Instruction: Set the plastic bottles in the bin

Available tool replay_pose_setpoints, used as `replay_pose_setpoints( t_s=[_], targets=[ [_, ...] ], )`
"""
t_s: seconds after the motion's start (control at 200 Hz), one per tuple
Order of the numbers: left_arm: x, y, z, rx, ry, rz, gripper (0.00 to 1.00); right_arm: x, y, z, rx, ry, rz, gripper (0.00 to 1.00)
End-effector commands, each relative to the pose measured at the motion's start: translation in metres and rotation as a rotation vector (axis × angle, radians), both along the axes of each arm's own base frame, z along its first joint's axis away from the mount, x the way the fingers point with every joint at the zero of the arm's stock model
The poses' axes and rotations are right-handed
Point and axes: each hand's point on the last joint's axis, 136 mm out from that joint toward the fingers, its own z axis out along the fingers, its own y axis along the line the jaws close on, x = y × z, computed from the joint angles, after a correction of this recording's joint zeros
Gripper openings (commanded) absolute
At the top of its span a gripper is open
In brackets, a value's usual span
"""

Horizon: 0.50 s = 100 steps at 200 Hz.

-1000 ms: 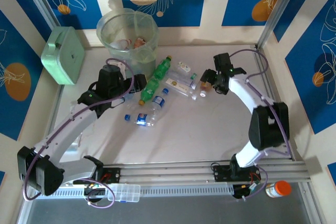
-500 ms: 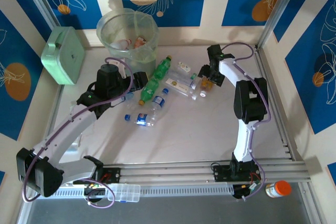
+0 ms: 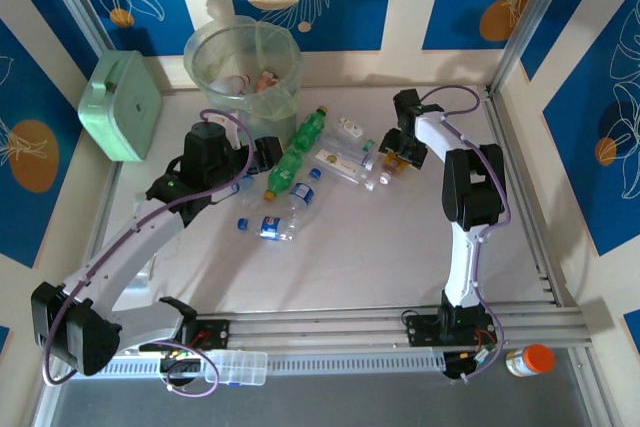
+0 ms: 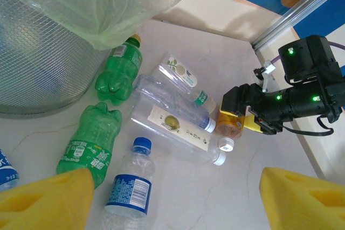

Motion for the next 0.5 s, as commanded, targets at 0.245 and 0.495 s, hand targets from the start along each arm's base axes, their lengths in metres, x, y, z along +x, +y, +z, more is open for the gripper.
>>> replay_pose_setpoints(
  t_s=[0.245, 0.495],
  targets=[
    [0.004, -0.003, 0.0, -0.051, 0.008, -0.014, 0.81, -0.017, -0.002, -0.017, 0.039, 0.063, -0.058, 0.7],
    [0.006, 0.0, -0.004, -0.048, 0.018, -0.004, 0.8, -0.03, -0.01, -0.009, 0.037, 0.048, -0.097, 0.6]
  ],
)
